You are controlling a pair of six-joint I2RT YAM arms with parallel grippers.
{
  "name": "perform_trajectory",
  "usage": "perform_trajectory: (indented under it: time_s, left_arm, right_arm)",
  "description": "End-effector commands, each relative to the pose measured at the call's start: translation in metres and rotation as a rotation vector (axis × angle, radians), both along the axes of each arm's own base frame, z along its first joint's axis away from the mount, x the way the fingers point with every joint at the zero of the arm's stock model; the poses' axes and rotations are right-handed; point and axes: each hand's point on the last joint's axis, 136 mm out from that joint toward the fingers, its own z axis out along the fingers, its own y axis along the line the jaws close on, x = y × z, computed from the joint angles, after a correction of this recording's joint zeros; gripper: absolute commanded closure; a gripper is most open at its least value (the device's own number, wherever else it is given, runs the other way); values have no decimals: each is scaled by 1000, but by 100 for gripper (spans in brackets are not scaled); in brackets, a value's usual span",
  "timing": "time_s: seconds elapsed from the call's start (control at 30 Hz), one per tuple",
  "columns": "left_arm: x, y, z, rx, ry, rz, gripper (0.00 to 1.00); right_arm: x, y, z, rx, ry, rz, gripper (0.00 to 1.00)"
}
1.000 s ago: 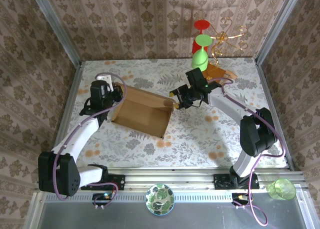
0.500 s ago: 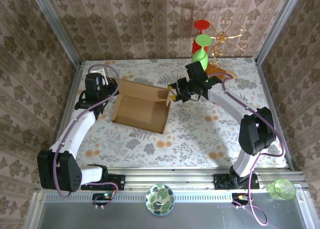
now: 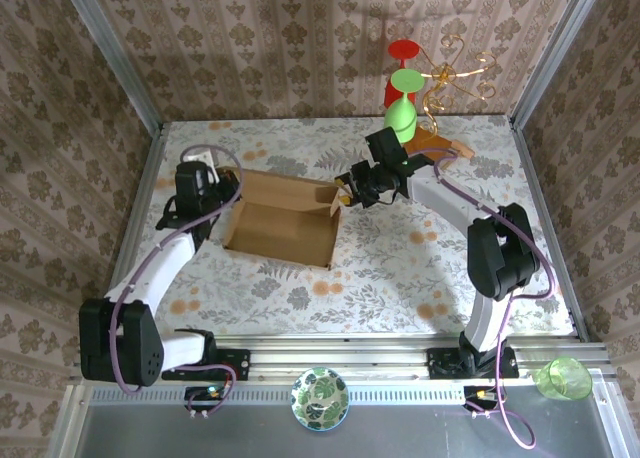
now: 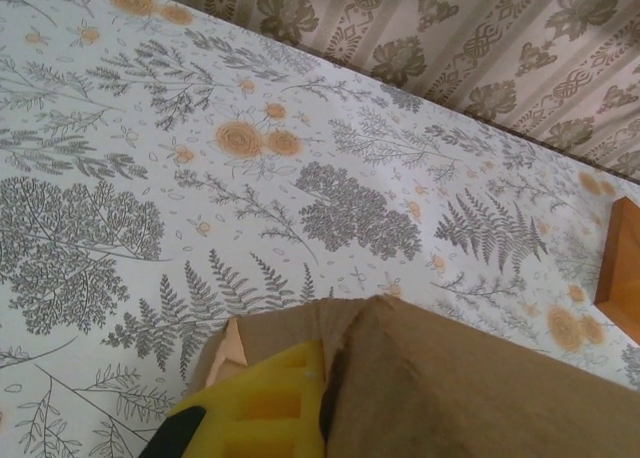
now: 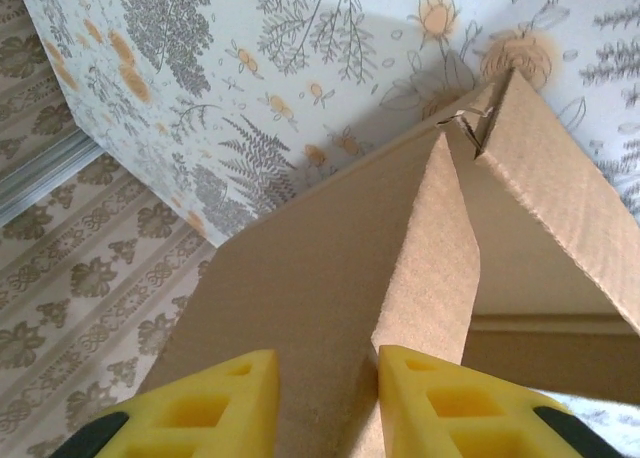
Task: Fold the paper box
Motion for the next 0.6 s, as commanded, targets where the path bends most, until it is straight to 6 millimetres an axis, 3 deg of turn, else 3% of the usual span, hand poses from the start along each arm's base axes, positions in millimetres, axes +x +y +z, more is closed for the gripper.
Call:
perform_trajectory:
  time_s: [0.0, 0.3, 0.57]
  left_arm:
    - [-10, -33, 18, -103, -125, -159, 100]
    - [-42, -32, -16, -83, -160, -167, 100]
    - [-77, -35, -48, -47, -84, -166, 97]
  right_arm:
    - [9, 18, 9, 5, -155, 105, 68]
    - [-9, 7, -7, -94, -237, 203, 70]
    - [-25, -3, -13, -214, -311, 337, 70]
